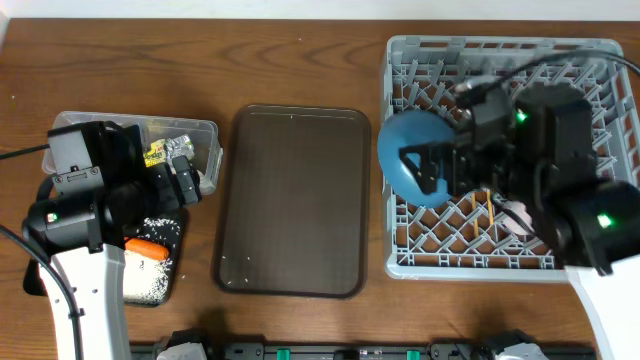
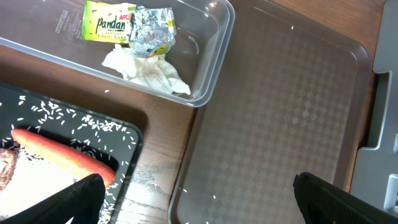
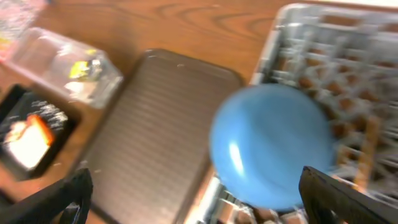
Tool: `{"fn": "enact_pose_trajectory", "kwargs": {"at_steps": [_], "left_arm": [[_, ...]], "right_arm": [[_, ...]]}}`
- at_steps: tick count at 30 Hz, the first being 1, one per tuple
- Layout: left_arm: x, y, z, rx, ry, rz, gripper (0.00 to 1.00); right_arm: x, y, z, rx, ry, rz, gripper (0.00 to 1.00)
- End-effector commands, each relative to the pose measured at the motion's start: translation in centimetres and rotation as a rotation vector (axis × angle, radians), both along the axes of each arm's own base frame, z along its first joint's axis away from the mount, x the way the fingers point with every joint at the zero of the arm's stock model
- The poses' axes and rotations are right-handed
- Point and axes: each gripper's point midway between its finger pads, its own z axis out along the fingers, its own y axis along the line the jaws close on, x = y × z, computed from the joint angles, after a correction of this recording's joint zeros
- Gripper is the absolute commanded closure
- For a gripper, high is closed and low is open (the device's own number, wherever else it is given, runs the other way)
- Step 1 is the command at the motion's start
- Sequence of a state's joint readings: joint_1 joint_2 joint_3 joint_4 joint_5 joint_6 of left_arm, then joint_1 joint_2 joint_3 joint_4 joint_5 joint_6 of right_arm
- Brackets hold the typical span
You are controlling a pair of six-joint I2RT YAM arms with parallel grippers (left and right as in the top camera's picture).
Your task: Sort waste into correct bins and load items into the dishwasher rack
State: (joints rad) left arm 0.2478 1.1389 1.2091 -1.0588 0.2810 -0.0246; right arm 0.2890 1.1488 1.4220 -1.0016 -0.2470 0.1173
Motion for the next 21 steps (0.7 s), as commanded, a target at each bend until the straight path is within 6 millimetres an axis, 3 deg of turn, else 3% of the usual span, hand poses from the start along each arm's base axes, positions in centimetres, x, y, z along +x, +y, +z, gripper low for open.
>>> {"fn": "enact_pose_trajectory", "kwargs": {"at_steps": [1,6,10,12,14,21], "left_arm": [[0.2,0.4,0.6,0.021,-0.012,-0.001,0.02],[0.2,0.4,0.6,0.021,-0.012,-0.001,0.02],[0.2,0.4,0.6,0.021,-0.012,-0.001,0.02],[0.2,0.4,0.6,0.021,-0.012,-0.001,0.02],[0.2,0.4,0.6,0.021,-0.012,-0.001,0.02],[0.2,0.4,0.6,0.021,-0.012,-0.001,0.02]], "right_arm": [[-0.7,-4.2,1.7,-0.125,-0.103,-0.149,0.01],[-2.8,-7.8,3.6,-0.199,-0.202,-0.285,0.01],[-2.7,-9.7,5.6,-0.232,-0.406,-0.339,0.01],[-2.7,-10.8,5.6,-0.199,-0.519,-0.397,0.01],[-2.9,-11.3,4.5,-0.175,-0.560,-0.415,0.01],[-4.9,-13.4,-3.6,-0.188,-0.546,-0.487,0.01]]}}
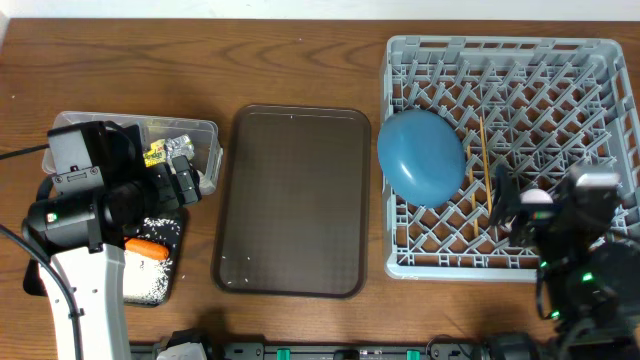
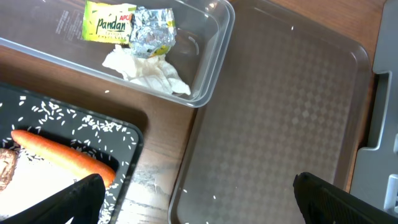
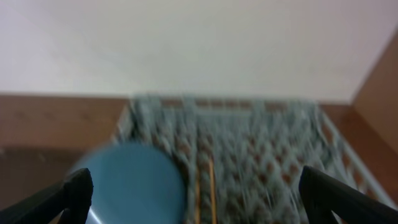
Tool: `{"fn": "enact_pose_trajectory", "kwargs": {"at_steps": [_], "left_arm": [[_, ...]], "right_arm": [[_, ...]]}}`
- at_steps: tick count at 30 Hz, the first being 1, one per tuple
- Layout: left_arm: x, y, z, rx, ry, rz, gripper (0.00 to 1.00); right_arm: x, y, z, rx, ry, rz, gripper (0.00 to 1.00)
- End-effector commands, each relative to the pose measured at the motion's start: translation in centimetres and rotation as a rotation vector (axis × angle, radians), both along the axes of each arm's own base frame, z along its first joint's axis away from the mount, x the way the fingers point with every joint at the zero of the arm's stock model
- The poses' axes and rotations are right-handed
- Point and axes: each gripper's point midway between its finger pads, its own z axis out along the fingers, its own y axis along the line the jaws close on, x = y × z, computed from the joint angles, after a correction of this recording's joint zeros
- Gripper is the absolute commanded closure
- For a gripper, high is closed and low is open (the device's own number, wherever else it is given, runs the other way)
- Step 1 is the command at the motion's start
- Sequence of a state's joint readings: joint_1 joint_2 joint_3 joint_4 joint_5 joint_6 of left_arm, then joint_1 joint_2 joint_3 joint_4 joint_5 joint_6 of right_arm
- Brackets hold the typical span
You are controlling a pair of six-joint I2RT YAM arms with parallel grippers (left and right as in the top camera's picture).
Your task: Sort waste into correct bins and load items into the dishwasher rack
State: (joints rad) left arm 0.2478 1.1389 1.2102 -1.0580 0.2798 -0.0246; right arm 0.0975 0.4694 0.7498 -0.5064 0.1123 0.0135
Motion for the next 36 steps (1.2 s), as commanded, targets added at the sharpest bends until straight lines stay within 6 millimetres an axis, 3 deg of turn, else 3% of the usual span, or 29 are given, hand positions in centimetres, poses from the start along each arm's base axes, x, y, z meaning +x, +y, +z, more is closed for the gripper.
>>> {"fn": "enact_pose_trajectory", "kwargs": {"at_steps": [1,6,10,19,27,36], "left_arm": [[0.2,0.4,0.5,0.020,-0.011,-0.001,0.02],[0.2,0.4,0.5,0.020,-0.011,-0.001,0.02],[0.2,0.4,0.5,0.020,-0.011,-0.001,0.02],[0.2,0.4,0.5,0.020,-0.011,-0.001,0.02],[0.2,0.4,0.5,0.020,-0.011,-0.001,0.02],[0.2,0.4,0.5,0.020,-0.011,-0.001,0.02]], "right_arm": [[-0.7,-1.3,-3.3,-0.019,0.005,-0.048,0.01],[-1.2,-2.3,-8.1,0.029,-0.042,-0.098,0.01],[-1.1,-2.4,-10.1,0.067,-0.122,-0.105,0.01],[0.3,-2.3,-12.4,0.073,-0.243,-0.097,0.01],[0.3,-2.3,-14.5,0.069,-0.164,-0.100,0.01],[0.3,-2.3,-14.4,0.069,-0.164,-0.101,0.01]]}}
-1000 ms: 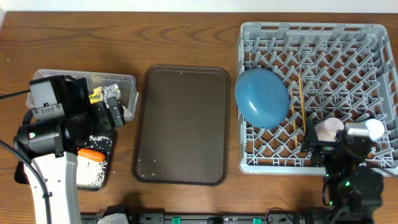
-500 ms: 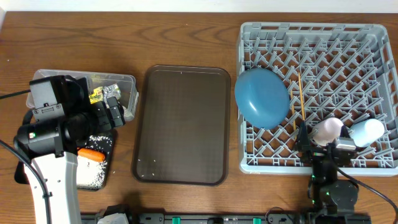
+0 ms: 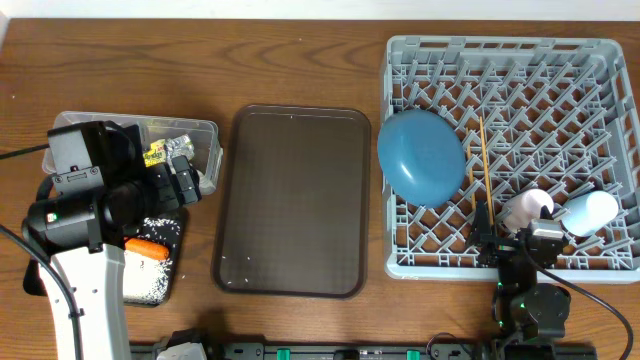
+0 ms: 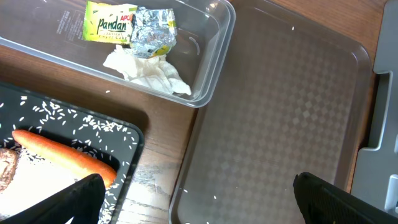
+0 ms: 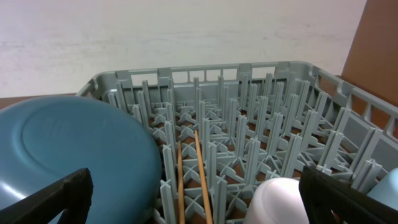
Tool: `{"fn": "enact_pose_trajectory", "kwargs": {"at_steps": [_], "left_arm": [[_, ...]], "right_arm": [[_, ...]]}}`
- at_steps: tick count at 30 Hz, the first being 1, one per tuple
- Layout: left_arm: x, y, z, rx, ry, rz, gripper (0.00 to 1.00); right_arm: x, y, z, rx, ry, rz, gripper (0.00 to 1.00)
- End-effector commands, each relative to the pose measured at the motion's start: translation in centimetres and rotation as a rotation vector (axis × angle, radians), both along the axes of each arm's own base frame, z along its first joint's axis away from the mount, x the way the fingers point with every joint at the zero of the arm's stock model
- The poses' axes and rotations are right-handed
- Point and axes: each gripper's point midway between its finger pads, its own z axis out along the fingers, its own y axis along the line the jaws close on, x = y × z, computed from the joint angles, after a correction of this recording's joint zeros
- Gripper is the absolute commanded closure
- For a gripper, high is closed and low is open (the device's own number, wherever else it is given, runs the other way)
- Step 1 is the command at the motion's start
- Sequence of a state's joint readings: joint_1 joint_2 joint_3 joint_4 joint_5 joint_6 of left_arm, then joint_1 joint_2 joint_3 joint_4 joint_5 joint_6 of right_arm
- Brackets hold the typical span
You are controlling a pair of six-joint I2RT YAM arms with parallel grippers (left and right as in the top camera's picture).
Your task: Sort waste into correct bins and load items into the dishwasher rack
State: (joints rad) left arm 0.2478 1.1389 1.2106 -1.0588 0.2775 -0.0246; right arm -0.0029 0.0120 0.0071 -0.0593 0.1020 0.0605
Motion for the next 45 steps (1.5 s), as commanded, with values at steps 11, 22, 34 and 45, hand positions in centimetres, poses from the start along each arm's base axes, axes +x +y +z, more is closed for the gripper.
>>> {"fn": "enact_pose_trajectory", "kwargs": {"at_steps": [11,22,34,45], "left_arm": [[0.2,0.3,0.5,0.018,-0.012,-0.003,0.02],[0.1,-1.4,3.8,0.165,-0.268,-0.113,0.02],[-2.0,-4.1,6.4,0.346,-0.857,-0.241,0.02],[-4.6,-3.8,2.5,0.366,-1.051,-0.170,0.02]], "right_arm": [[0.0,-0.1,-0.1,0.014,-0.001,-0.002,0.01],[0.0,-0.1,-0.1,0.014,-0.001,-0.003,0.01],[0.0,-0.1,-0.1,0.014,0.000,-0.003,0.01],[0.0,-0.1,-0.1,0.014,-0.001,-0.003,0.01]]}}
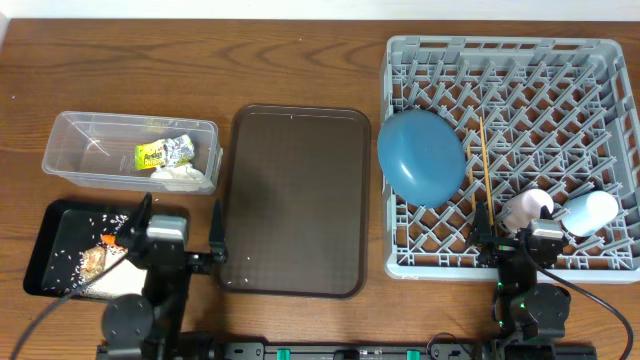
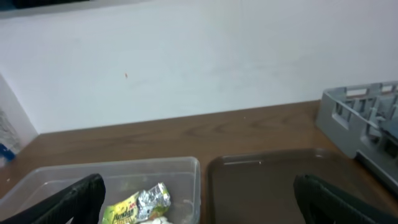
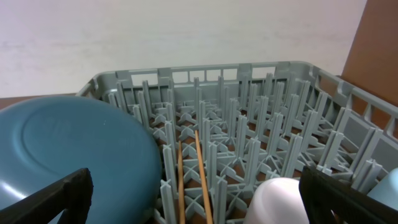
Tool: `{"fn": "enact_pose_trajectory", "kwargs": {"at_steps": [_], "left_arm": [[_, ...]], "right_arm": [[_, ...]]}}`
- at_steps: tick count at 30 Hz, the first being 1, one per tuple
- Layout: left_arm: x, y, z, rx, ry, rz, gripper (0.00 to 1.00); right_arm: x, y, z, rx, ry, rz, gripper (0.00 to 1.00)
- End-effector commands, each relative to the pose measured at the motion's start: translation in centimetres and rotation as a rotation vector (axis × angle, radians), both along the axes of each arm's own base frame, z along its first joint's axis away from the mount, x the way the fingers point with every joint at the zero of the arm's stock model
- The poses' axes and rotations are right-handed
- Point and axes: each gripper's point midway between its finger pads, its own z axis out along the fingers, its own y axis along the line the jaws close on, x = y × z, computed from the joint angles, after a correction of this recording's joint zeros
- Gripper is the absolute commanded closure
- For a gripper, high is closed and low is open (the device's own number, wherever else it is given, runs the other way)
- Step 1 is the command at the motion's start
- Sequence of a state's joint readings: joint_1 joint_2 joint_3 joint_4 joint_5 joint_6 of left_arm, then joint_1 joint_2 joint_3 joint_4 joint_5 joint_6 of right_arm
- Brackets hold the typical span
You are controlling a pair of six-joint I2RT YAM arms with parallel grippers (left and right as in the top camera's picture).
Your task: Sort waste into correct bins and load items into the dishwasher rack
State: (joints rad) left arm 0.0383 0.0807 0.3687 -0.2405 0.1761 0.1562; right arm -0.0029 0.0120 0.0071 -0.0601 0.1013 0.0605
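Observation:
The grey dishwasher rack (image 1: 600, 50) holds a blue bowl (image 1: 421, 157), a pair of chopsticks (image 1: 485, 165), a white cup (image 1: 525, 207) and a pale blue cup (image 1: 588, 212). The clear bin (image 1: 90, 150) holds a green Pandan wrapper (image 1: 165, 153) and a white tissue (image 1: 185, 176). A black tray (image 1: 60, 225) carries rice and an orange carrot piece (image 1: 110, 240). My left gripper (image 1: 175, 228) is open and empty at the front edge, looking level across the bin (image 2: 186, 168). My right gripper (image 1: 528, 232) is open and empty by the rack's front wall, facing the bowl (image 3: 74, 155) and cup (image 3: 277, 199).
A brown serving tray (image 1: 295, 200) lies between the bins and the rack, with a few specks in its front left corner. Both arms are folded low at the table's front edge. A white wall stands behind the table.
My left arm has moved from above the bin and black tray to a folded pose at the front edge; its camera now looks level across the table. The right arm has not moved.
First my right gripper was over the rack with the blue bowl between its open fingers, the left hovering over the bins. Then the right arm stood away from the bowl, which stayed in the rack. It was then folded at the front edge, and now the left is too.

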Motion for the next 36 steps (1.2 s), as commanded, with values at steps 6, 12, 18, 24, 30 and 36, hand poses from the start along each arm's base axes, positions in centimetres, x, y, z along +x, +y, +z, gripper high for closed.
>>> {"fn": "enact_pose_trajectory", "kwargs": {"at_steps": [6,12,18,24,30,36], "left_arm": [[1.6,0.3,-3.8,-0.039,-0.070,0.013,0.02],[2.6,0.4,-7.5,-0.040,-0.046,0.014,0.02],[2.6,0.4,-9.8,-0.042,0.048,0.019,0.02],[2.4,0.4,-11.3,-0.044,0.108,0.020,0.02],[2.4,0.4,-11.4,-0.044,0.112,0.020,0.02],[2.4,0.4,-11.4,-0.044,0.112,0.020,0.02]], "right_arm": [[0.0,-0.1,-0.1,0.014,-0.001,-0.004,0.01],[0.0,-0.1,0.0,0.014,-0.001,-0.004,0.01],[0.0,-0.1,0.0,0.014,-0.001,-0.004,0.01],[0.0,-0.1,0.0,0.014,-0.001,-0.004,0.01],[0.0,-0.1,0.0,0.014,-0.001,-0.004,0.01],[0.0,-0.1,0.0,0.014,-0.001,-0.004,0.01]]}}
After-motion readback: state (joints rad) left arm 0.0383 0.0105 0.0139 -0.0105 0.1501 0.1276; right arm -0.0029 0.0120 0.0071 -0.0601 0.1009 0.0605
